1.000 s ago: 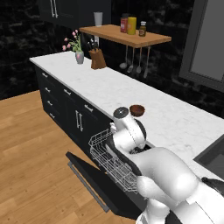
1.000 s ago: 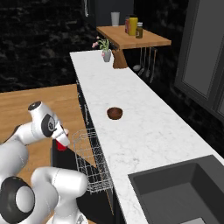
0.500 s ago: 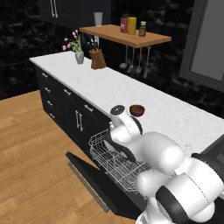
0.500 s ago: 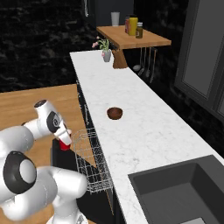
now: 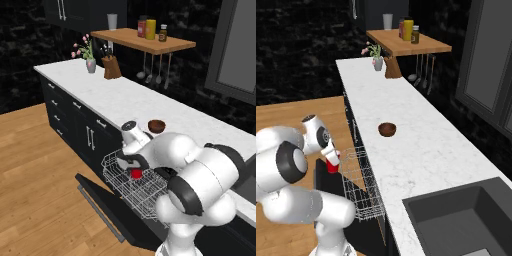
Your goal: Pick up the cup and bowl from the counter, place them in the dishwasher, and close the dishwasher door.
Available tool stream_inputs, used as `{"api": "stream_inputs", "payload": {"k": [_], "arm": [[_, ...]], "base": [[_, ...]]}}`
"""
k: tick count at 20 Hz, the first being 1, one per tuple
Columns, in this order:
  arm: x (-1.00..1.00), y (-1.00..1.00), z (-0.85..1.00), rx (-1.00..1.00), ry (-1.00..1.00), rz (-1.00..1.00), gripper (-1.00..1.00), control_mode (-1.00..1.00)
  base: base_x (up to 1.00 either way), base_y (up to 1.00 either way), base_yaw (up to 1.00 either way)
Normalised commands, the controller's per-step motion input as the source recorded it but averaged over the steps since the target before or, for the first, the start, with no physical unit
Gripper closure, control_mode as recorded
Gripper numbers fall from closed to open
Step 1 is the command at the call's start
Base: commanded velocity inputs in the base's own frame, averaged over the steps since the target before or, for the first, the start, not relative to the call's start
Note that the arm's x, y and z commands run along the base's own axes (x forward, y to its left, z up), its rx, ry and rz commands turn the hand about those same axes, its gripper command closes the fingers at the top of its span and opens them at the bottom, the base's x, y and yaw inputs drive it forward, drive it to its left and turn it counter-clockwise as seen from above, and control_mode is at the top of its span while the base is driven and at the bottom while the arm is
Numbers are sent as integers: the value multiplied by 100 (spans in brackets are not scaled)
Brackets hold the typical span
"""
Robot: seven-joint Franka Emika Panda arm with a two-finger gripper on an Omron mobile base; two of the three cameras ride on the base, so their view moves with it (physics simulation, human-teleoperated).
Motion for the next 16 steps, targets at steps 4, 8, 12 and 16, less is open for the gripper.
{"api": "stream_inputs", "payload": {"k": [4,8,12,16], "arm": [[29,7,-24,0,3,-5,100,-100],[33,0,-17,0,3,-4,100,-100],[34,4,-22,0,1,-4,100,-100],[24,23,-31,-1,0,0,100,-100]], "base": [[0,0,0],[0,0,0],[0,0,0],[0,0,0]]}}
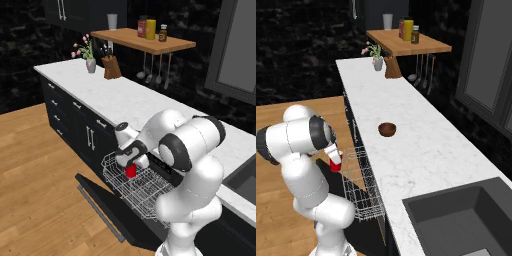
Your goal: Pick up the cup and bowl from the counter, place them in the dishwasher, and close the dishwasher door.
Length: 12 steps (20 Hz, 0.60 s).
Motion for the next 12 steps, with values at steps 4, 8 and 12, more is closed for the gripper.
{"api": "stream_inputs", "payload": {"k": [4,8,12], "arm": [[25,16,-27,0,0,-3,100,-100],[33,1,-16,0,0,-6,100,-100],[35,0,-19,0,0,-6,100,-100]], "base": [[0,0,0],[0,0,0],[0,0,0]]}}
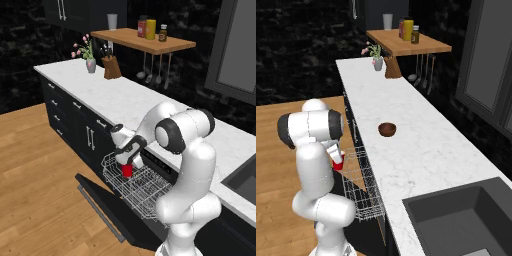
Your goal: Pick up the cup and bowl from the counter, place them in the dishwasher, and close the dishwasher door.
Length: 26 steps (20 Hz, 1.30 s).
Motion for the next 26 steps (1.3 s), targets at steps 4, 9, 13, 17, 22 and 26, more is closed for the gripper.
{"api": "stream_inputs", "payload": {"k": [4,9,13,17,22,26], "arm": [[36,0,-28,0,0,-5,100,-100],[34,0,-32,0,0,-4,100,-100],[39,3,-32,-1,0,-4,100,-100],[39,3,-34,-1,0,-4,100,-100],[28,5,-40,-1,0,-3,100,-100],[24,8,-39,-2,0,-3,100,-100]], "base": [[0,0,0],[0,0,0],[0,0,0],[0,0,0],[0,0,0],[0,0,0]]}}
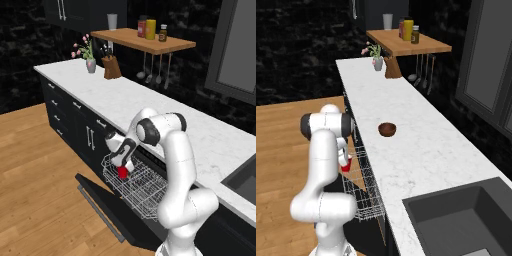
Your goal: Pick up the cup and bowl from the counter, place them in the dishwasher, and close the dishwasher door.
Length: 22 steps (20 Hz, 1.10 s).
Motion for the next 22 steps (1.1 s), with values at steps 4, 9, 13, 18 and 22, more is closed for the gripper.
{"api": "stream_inputs", "payload": {"k": [4,9,13,18,22], "arm": [[24,8,-36,-2,0,-3,100,-100],[24,1,-36,-2,0,-3,100,-100],[24,0,-37,-1,0,-2,100,-100],[21,3,-38,-2,0,-2,100,-100],[20,9,-38,-3,-1,-1,100,-100]], "base": [[0,0,0],[0,0,0],[0,0,0],[0,0,0],[0,0,0]]}}
